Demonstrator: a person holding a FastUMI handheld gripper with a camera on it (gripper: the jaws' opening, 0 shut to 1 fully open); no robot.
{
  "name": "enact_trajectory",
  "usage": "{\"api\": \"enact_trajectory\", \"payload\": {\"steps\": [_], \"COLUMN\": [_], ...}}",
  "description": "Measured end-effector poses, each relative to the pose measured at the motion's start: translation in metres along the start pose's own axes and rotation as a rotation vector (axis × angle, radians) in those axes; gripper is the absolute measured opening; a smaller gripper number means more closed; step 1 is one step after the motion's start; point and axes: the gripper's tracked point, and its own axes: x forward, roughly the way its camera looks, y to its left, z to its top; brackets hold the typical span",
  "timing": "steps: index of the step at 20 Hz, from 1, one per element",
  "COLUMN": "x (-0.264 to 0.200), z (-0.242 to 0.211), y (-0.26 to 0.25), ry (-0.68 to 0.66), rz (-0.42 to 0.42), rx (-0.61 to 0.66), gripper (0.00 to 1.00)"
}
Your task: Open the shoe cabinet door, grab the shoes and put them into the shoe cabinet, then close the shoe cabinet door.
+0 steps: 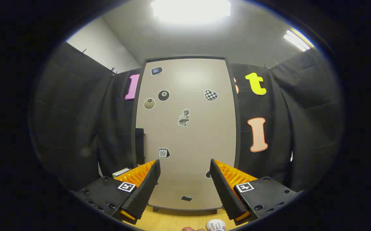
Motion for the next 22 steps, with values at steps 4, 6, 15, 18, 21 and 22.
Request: {"api": "enact_trajectory", "payload": {"steps": [4,6,15,18,21,22], "x": [-0.018,-0.025,-0.039,-0.037,-0.035,-0.036], "z": [0.0,-0.001,0.001,0.002,0.003,0.001], "y": [0.021,0.025,0.036,0.041,0.048,0.049], "ry": [0.023,0.036,0.052,0.058,0.069,0.078], "rz": [0.015,0.01,-0.003,0.003,0.009,0.016], "rx": [-0.028,-0.04,-0.031,-0.007,-0.024,-0.03], "gripper": [0.97,0.97,0.97,0.98,0.97,0.97]}}
